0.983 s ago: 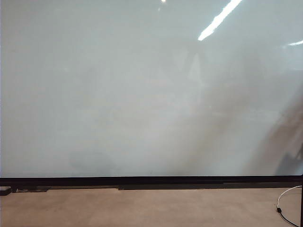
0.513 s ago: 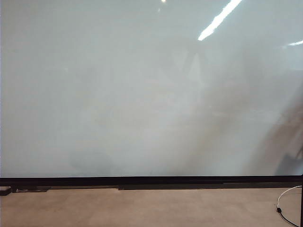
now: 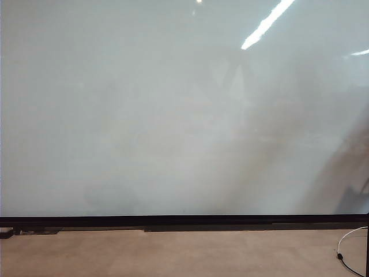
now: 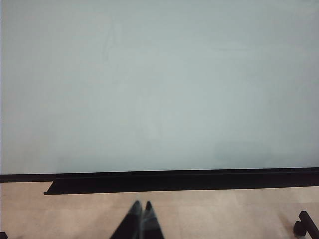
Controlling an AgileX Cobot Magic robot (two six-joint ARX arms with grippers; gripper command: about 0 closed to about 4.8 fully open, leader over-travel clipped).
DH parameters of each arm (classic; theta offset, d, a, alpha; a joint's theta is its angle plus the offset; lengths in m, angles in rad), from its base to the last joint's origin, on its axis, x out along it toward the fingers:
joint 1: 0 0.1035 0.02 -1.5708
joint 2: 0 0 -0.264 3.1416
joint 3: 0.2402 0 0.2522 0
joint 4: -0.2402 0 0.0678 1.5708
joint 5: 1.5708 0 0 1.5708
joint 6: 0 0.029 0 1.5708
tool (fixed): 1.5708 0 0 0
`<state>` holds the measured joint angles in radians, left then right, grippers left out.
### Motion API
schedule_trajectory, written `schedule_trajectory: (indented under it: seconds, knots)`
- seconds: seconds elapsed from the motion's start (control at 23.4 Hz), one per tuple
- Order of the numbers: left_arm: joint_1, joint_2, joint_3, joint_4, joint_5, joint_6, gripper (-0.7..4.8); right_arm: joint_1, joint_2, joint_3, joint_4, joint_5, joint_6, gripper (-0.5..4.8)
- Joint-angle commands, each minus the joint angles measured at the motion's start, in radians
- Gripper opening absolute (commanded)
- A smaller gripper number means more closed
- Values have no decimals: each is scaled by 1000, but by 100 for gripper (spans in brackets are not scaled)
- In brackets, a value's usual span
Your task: Pick up the pen on the shelf to the right of the whiteboard and draw a rectangle.
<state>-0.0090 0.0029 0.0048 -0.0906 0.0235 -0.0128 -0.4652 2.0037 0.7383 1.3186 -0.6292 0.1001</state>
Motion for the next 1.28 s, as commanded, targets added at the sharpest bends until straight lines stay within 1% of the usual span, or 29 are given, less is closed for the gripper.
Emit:
schedule_trajectory:
  seconds: [0.04, 0.38, 0.94, 0.98, 1.07, 1.11, 1.28]
  knots:
    - [0, 0, 2, 10, 0, 1, -4, 2, -2, 9, 5, 2, 1, 174]
    - [0, 0, 2, 10, 0, 1, -4, 13, -2, 36, -42, -1, 1, 174]
    - [0, 0, 2, 10, 0, 1, -4, 16, -2, 37, -43, -2, 2, 164]
    - [0, 0, 2, 10, 0, 1, -4, 16, -2, 37, -43, -2, 2, 147]
    - [0, 0, 2, 10, 0, 1, -4, 16, -2, 37, -42, -2, 1, 89]
    - [0, 0, 2, 10, 0, 1, -4, 16, -2, 37, -42, -1, 1, 81]
    - [0, 0, 2, 9, 0, 1, -4, 16, -2, 37, -43, -2, 1, 80]
